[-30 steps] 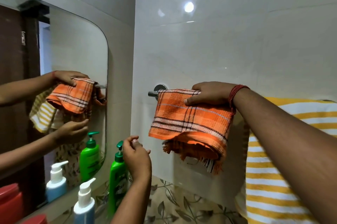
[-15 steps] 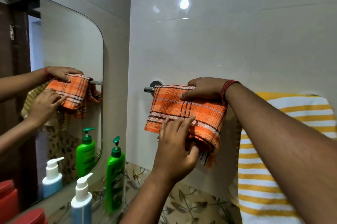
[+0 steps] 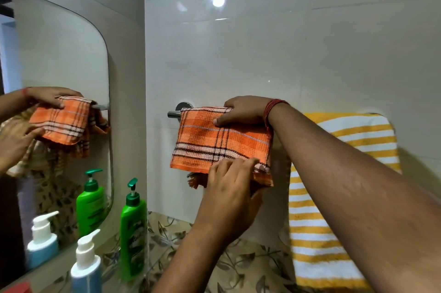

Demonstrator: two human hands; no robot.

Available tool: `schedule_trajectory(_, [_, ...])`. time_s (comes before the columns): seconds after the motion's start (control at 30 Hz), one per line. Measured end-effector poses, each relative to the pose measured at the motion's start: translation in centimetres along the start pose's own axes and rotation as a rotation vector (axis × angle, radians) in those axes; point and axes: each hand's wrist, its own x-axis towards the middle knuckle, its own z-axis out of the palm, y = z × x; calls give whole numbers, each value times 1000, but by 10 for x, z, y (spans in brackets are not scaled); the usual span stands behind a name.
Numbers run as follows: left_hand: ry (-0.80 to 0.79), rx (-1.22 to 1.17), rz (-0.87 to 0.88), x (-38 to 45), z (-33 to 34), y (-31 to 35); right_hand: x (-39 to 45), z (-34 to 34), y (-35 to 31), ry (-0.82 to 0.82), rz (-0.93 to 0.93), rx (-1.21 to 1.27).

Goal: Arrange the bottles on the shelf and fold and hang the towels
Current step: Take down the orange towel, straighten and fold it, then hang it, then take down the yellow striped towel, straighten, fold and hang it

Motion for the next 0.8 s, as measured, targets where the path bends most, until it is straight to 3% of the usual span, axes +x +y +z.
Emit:
schedule_trajectory(0.13, [-3, 151, 76, 6, 6, 4, -14, 8, -4, 177, -12, -178])
schedule_trajectory(0.27, [39, 88, 48, -5, 9, 5, -71, 55, -4, 812, -247, -69])
schedule_trajectory(0.33, [76, 53, 13, -8, 11, 1, -108, 94, -4, 1039, -258, 42])
schedule_trajectory(0.4, [116, 41, 12, -9, 13, -4, -135, 134, 0, 1084, -164, 104])
schedule_trajectory(0.53, [161, 27, 28, -11, 14, -7, -151, 186, 13, 987, -59, 63])
schedule_trajectory(0.67, [182, 28, 44, -12, 16, -4, -150, 192, 24, 963, -14, -7])
schedule_trajectory(0.8, [229, 8, 26, -12, 19, -2, -151, 199, 21, 976, 119, 183])
